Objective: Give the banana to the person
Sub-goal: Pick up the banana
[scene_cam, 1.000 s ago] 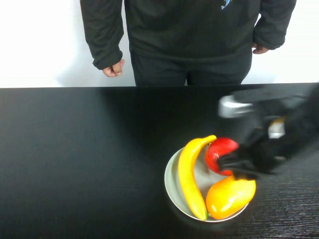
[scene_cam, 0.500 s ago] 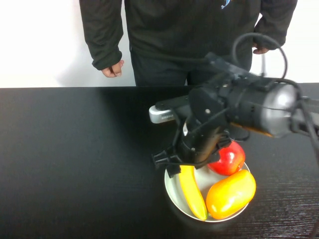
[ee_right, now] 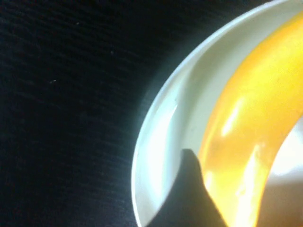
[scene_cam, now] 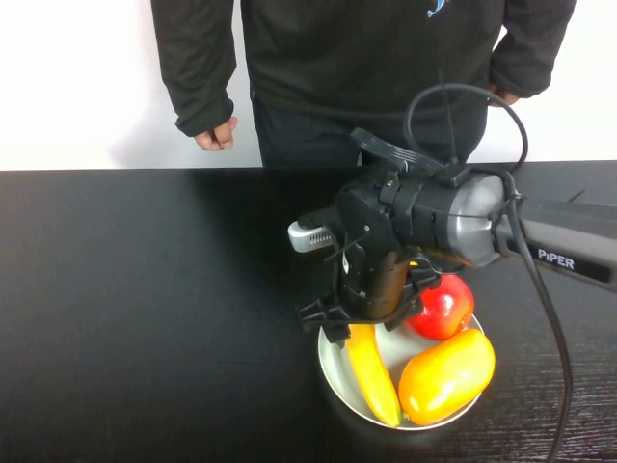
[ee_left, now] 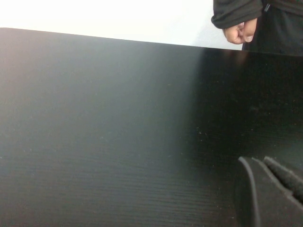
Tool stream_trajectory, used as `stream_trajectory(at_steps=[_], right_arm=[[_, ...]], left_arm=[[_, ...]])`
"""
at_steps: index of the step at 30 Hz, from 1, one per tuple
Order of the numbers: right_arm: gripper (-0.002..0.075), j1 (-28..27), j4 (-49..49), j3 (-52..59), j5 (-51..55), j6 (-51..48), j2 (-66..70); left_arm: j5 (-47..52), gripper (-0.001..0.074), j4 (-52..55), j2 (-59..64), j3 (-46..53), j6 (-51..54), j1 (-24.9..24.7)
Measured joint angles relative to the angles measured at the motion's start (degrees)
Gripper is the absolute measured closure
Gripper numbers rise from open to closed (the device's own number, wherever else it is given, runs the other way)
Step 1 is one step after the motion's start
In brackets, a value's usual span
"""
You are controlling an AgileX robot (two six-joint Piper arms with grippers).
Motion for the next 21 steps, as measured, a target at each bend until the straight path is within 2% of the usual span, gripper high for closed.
stream_trajectory(at_steps=[21], right_arm=[[0.0305,-1.09,3.25,-0.37,-2.01,0.9,5.36]], left_arm=[[0.0,0.0738,0.0,0.0,0.0,0.0,0.0]])
